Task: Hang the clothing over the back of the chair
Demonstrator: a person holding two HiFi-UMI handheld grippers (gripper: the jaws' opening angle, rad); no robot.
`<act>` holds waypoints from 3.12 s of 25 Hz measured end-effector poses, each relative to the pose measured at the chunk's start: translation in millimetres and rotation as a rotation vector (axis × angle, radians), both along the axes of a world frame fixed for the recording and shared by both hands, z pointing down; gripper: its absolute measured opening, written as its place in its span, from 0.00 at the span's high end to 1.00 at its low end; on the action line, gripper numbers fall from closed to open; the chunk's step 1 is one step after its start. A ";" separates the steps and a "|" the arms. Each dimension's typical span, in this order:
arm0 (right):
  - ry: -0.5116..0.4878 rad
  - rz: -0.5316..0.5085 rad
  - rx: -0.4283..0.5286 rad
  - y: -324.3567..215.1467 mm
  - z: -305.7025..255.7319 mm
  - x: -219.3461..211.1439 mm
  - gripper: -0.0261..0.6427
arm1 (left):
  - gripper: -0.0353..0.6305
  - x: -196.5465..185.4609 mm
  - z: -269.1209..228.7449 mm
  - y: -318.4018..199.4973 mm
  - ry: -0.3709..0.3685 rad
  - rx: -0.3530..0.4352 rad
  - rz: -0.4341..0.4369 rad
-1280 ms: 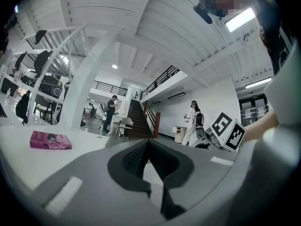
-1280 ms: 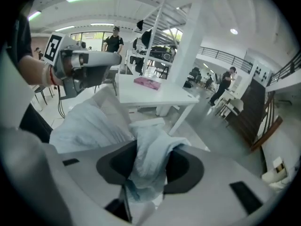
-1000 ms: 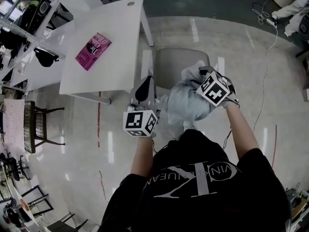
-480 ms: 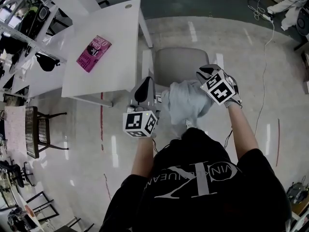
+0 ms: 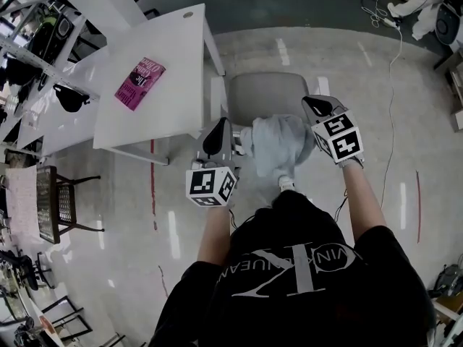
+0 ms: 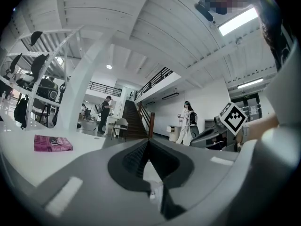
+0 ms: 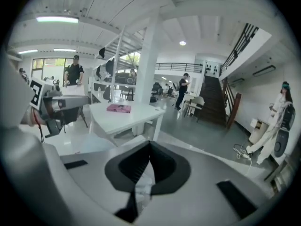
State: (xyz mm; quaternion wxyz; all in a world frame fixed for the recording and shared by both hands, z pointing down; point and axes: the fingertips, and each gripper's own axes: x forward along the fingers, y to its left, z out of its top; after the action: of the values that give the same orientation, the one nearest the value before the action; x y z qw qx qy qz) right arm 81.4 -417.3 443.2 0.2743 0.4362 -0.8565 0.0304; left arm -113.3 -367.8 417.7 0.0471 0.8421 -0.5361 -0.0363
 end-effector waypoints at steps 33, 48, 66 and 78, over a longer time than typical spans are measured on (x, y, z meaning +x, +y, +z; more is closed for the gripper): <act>-0.233 0.070 0.152 119.7 -19.7 35.7 0.94 | 0.93 15.6 -4.1 84.9 -0.084 -0.004 -0.035; -0.256 0.025 0.136 174.5 -12.4 47.6 0.94 | 0.93 25.6 4.7 140.7 -0.085 -0.042 -0.078; -0.290 0.010 0.138 211.7 -9.2 42.8 0.94 | 0.93 18.8 4.1 183.4 -0.089 -0.031 -0.118; -0.291 0.010 0.139 225.1 -8.6 40.5 0.94 | 0.93 14.7 4.3 198.2 -0.086 -0.027 -0.125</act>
State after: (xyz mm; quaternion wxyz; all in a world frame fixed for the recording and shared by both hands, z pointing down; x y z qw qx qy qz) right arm 121.9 -192.2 434.6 0.1166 0.4492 -0.8851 0.0353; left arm -98.6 -169.6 422.1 0.0332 0.8069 -0.5897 0.0042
